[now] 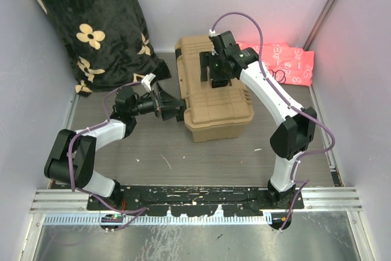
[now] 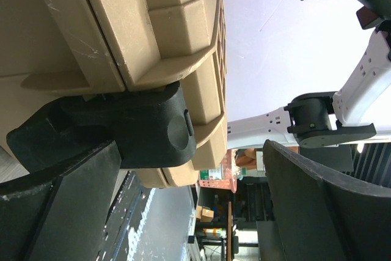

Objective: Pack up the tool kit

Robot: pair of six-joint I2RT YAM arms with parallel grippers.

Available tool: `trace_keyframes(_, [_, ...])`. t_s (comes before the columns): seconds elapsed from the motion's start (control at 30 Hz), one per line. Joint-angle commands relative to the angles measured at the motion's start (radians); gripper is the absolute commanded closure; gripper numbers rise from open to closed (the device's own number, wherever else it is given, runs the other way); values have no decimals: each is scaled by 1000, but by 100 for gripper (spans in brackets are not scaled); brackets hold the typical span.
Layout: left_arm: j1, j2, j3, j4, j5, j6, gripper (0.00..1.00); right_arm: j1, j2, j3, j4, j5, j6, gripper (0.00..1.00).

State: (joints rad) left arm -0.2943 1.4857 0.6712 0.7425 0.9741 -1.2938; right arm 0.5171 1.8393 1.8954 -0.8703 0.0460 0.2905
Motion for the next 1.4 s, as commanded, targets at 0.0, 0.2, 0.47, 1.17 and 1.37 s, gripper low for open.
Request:
trace_keyframes(0.0, [-10,-48,53,44,64,-2,0,8,34,87,-133,-76,2,21])
trace_keyframes(0.2, [-10,-48,58,41,66,-1,1,11,157,198,-212,-91,-32,20])
trace_keyframes(0.47, [-10,-58,67,22,66,4,1,15,238,206,-249,-107,-33,22])
trace_keyframes(1.17, [-45,-13,225,-319,60,135,5,17,221,159,-243,-111,-22,22])
trace_keyframes(1.37, [-58,10,356,-659,28,335,11,17,210,152,-242,-105,-21,21])
